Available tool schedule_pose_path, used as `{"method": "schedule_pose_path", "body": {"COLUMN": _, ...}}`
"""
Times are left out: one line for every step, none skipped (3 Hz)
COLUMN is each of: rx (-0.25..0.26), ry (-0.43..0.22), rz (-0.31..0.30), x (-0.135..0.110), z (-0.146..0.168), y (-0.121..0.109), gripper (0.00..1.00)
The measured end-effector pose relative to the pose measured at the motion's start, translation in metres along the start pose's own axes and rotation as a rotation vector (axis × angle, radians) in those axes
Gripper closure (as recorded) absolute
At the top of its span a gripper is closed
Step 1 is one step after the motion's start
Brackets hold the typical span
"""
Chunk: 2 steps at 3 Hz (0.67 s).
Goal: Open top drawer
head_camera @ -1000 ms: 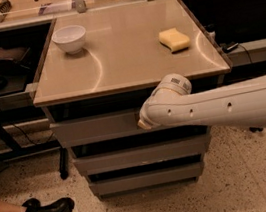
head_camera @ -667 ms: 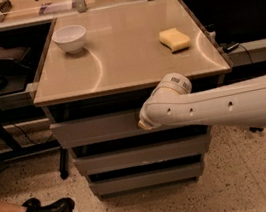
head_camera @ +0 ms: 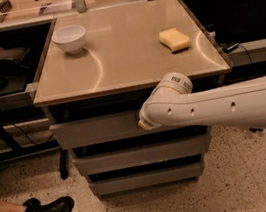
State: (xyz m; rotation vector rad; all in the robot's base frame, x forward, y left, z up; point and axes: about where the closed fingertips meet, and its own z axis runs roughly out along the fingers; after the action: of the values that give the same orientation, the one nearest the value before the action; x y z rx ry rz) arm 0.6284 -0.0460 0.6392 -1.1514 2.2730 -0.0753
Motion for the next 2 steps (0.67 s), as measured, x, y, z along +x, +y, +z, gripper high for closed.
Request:
{"method": "schedule_pose_path", "body": {"rx": 0.008, "ry": -0.013, "rz": -0.047, "x": 0.006, "z": -0.01, "y": 0.012, "gripper": 1.0}}
{"method": "schedule_pose_path", "body": {"rx": 0.048, "ry": -0.108, "rz": -0.104, "x": 0.017, "z": -0.062, "y": 0.034, "gripper": 1.0}}
